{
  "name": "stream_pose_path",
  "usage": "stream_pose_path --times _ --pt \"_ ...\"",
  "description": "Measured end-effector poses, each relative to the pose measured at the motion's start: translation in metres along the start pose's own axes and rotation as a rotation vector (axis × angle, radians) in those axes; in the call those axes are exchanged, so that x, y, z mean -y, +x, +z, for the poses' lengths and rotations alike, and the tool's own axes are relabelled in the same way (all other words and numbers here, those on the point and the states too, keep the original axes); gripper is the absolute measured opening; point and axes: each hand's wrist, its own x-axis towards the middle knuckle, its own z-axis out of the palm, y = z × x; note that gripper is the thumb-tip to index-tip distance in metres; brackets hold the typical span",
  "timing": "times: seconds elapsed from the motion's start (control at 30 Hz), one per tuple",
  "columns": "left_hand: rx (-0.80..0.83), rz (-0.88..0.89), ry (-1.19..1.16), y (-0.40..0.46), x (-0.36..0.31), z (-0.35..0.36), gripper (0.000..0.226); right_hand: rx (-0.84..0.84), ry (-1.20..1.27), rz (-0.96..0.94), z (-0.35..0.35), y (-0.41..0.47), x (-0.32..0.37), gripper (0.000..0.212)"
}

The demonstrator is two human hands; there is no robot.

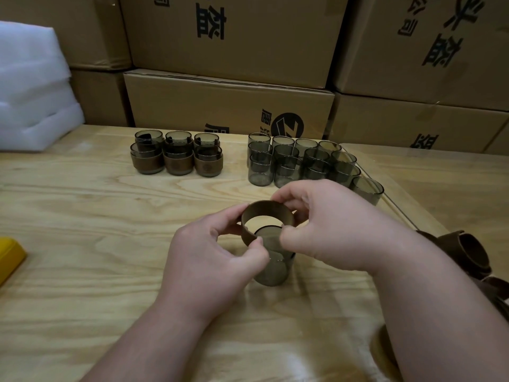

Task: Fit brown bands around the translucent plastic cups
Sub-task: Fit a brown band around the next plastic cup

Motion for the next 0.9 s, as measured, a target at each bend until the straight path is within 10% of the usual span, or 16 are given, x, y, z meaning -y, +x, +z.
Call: stream_pose_path --times 0.9 --pt "-0.131 -0.014 -0.029 0.0 -0.001 0.0 0.058 -0.089 0.129 -0.07 0.007 0.001 0.008 0.046"
